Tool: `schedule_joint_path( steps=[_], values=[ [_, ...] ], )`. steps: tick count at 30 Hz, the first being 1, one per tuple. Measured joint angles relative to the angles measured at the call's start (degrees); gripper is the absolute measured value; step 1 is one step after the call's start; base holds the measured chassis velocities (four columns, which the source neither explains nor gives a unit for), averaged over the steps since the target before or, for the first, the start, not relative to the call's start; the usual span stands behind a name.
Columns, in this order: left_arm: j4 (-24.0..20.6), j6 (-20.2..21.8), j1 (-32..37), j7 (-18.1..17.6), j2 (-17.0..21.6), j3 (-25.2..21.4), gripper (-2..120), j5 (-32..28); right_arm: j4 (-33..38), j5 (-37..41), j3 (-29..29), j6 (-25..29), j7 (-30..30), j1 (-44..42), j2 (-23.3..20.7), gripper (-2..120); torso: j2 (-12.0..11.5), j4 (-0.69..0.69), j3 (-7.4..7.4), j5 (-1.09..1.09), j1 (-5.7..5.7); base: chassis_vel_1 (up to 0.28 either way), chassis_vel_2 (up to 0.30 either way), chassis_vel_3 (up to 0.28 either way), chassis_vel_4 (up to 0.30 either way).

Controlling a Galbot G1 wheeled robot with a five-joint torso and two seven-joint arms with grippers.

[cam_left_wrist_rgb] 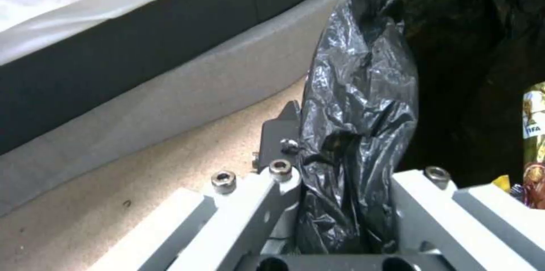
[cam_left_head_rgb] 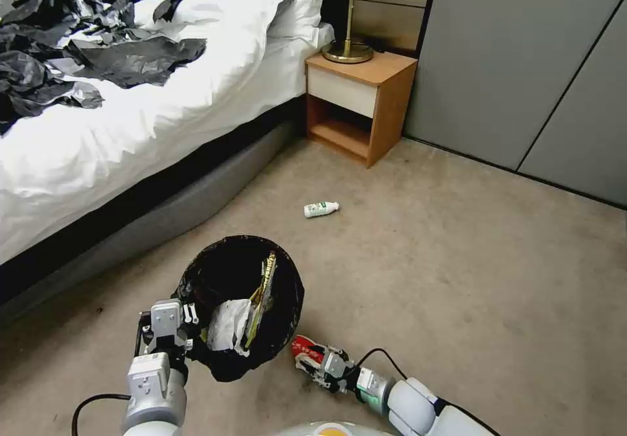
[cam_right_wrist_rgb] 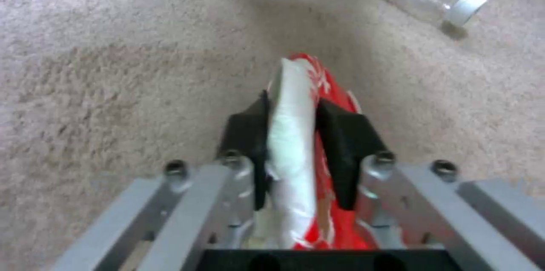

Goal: Pick up the trash bin, then pick up the garbage from the floor and place it into the trash bin.

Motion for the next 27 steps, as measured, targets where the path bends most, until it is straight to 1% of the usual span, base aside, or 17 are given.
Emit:
schedule_joint_path(
  steps=[1, 2, 3, 5, 6, 9, 21, 27],
  values=[
    [0.00, 0.00, 0.00, 0.00, 0.00, 0.00, 4, 0.00, 0.00, 0.00, 0.00, 0.00, 0.00, 0.00, 0.00, 19, 0.00, 0.00, 0.00, 0.00, 0.00, 0.000, 0.000, 0.000, 0.000],
    [-0.01, 0.00, 0.00, 0.00, 0.04, -0.01, 4, -0.02, 0.41, 0.02, 0.46, 0.12, -0.04, -0.05, -0.01, 13, 0.00, 0.00, 0.00, 0.00, 0.00, 0.000, 0.000, 0.000, 0.000],
    [-0.01, 0.00, 0.00, 0.00, 0.04, -0.01, 4, -0.02, 0.41, 0.02, 0.46, 0.12, -0.04, -0.05, -0.01, 13, 0.00, 0.00, 0.00, 0.00, 0.00, 0.000, 0.000, 0.000, 0.000],
    [-0.01, 0.00, 0.00, 0.00, 0.07, 0.00, 4, -0.02, 1.20, 0.25, 1.28, 0.30, -0.17, -0.12, 0.10, 2, 0.00, 0.00, 0.00, 0.00, 0.00, 0.000, 0.000, 0.000, 0.000],
    [-0.01, 0.00, -0.01, 0.00, 0.10, 0.03, 4, 0.00, 1.73, 0.36, 1.76, 0.51, -0.30, -0.20, 0.10, 0, 0.00, 0.01, 0.00, 0.00, 0.00, 0.000, 0.000, 0.000, 0.000],
    [-0.01, 0.00, -0.02, 0.00, 0.12, 0.06, 4, 0.01, 2.01, 0.40, 2.11, 0.66, -0.43, -0.30, 0.06, 0, 0.00, 0.01, 0.00, 0.00, 0.00, 0.000, 0.000, 0.000, 0.000],
    [0.10, 0.00, -0.03, -0.02, 0.45, 0.20, 4, 0.09, 3.08, 0.52, 7.02, 2.85, -1.50, -3.06, -1.37, 0, 0.00, 0.00, 0.00, 0.00, 0.00, 0.000, 0.000, 0.000, 0.000],
    [-0.33, 0.02, 0.34, -0.03, 0.67, 0.23, 4, 0.13, 2.70, 2.58, 11.10, 3.75, -0.54, -2.95, -1.81, 0, 0.00, 0.00, 0.00, 0.01, 0.00, 0.000, 0.000, 0.000, 0.000]
  ],
)
